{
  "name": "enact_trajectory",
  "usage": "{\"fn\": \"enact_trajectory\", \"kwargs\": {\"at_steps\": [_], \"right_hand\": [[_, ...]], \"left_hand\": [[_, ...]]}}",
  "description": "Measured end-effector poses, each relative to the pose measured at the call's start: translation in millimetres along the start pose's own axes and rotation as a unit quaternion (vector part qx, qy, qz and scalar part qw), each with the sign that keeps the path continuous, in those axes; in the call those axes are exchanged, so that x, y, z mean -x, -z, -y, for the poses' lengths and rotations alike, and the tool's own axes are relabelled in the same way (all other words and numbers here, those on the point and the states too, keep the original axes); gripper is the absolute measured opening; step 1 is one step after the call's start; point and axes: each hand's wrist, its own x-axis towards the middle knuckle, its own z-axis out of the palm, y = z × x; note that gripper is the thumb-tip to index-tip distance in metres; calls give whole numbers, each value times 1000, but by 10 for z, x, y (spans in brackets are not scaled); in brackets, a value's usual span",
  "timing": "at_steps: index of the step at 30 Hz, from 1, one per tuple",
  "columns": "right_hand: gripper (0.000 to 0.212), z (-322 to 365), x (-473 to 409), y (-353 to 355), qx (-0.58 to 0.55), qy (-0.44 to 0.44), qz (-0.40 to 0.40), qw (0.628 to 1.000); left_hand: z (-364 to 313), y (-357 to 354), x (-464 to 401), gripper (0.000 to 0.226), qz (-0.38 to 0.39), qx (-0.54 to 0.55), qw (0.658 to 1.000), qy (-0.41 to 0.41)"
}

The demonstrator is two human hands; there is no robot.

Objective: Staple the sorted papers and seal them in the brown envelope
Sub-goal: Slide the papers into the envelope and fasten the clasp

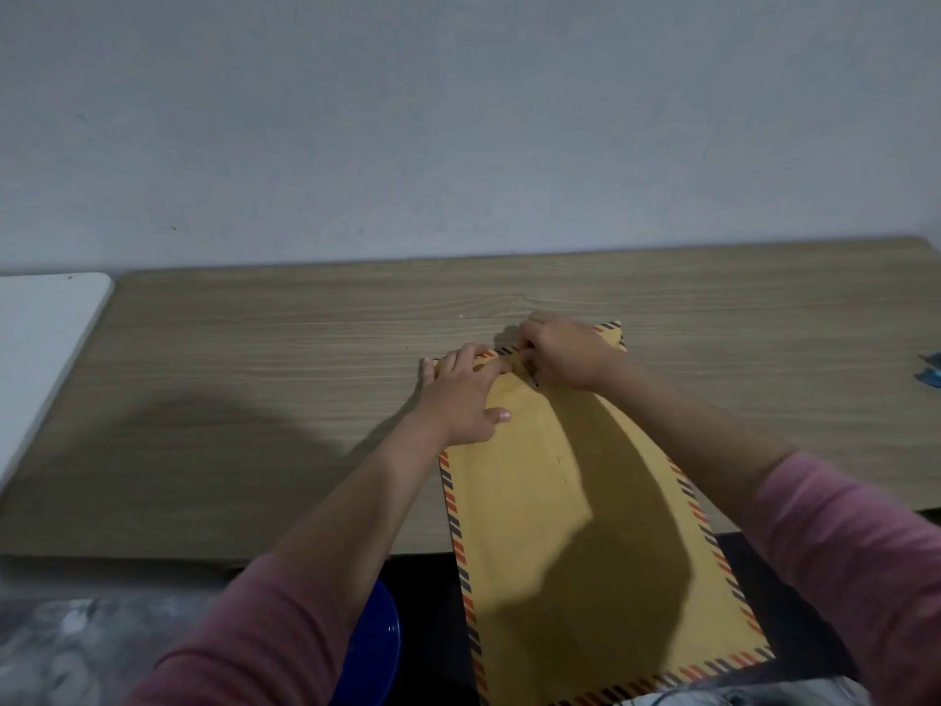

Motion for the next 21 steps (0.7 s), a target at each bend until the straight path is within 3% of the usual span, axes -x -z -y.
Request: {"fn": "enact_trajectory", "kwargs": {"at_steps": [7, 14, 21], "right_hand": [[15, -12, -258, 109, -11, 29, 87, 996], [27, -107, -289, 98, -85, -15, 47, 995], [20, -185, -274, 79, -119, -63, 20, 991]], "left_hand": [[6, -19, 18, 60, -1, 16, 1000, 2], [-1, -21, 20, 61, -2, 26, 1000, 6], [4, -20, 29, 61, 1, 35, 999, 6]]}}
